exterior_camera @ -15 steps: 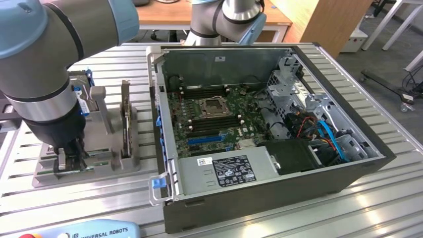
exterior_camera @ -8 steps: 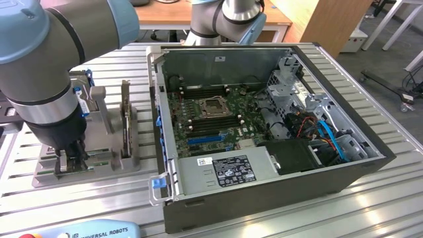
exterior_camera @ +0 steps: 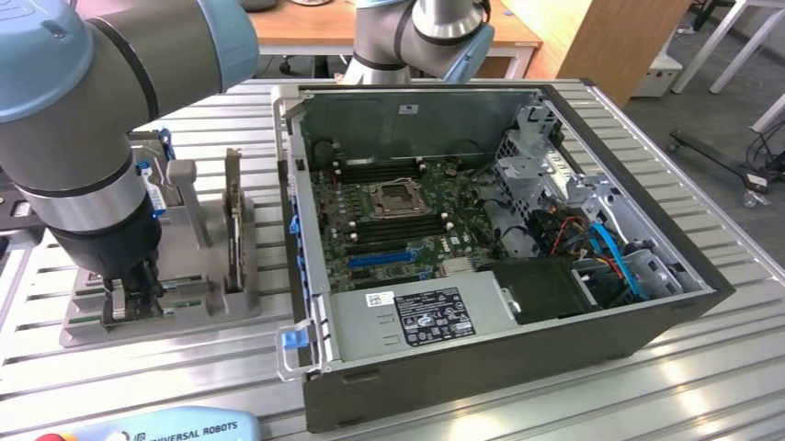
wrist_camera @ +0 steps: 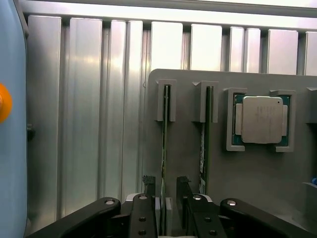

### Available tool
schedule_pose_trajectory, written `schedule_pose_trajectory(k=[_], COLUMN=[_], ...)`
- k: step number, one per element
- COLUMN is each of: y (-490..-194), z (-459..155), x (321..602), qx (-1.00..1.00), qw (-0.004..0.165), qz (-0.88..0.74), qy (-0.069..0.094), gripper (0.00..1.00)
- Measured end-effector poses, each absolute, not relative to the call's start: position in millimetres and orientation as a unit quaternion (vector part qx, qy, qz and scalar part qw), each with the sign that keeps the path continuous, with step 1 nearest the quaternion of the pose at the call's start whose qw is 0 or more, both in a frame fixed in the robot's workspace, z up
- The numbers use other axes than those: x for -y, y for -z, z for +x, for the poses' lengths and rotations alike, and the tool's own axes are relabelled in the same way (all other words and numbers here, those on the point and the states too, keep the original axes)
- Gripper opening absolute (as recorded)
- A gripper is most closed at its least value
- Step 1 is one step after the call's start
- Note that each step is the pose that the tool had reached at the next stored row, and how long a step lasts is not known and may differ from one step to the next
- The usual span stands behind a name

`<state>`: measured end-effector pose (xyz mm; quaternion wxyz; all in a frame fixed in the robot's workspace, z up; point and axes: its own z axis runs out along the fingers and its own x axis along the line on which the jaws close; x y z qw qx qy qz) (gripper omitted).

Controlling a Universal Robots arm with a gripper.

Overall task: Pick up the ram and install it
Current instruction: 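Pick up the ram and move it above insertion slot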

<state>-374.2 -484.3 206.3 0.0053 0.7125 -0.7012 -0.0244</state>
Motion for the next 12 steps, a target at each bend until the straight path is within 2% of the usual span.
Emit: schedule_pose_trajectory(k=[12], y=[-204.2], z=[-368.9], x=[484.4], qx=[0.701], qw=[0.005], qz=[0.713], qy=[0.024], gripper=[0.31])
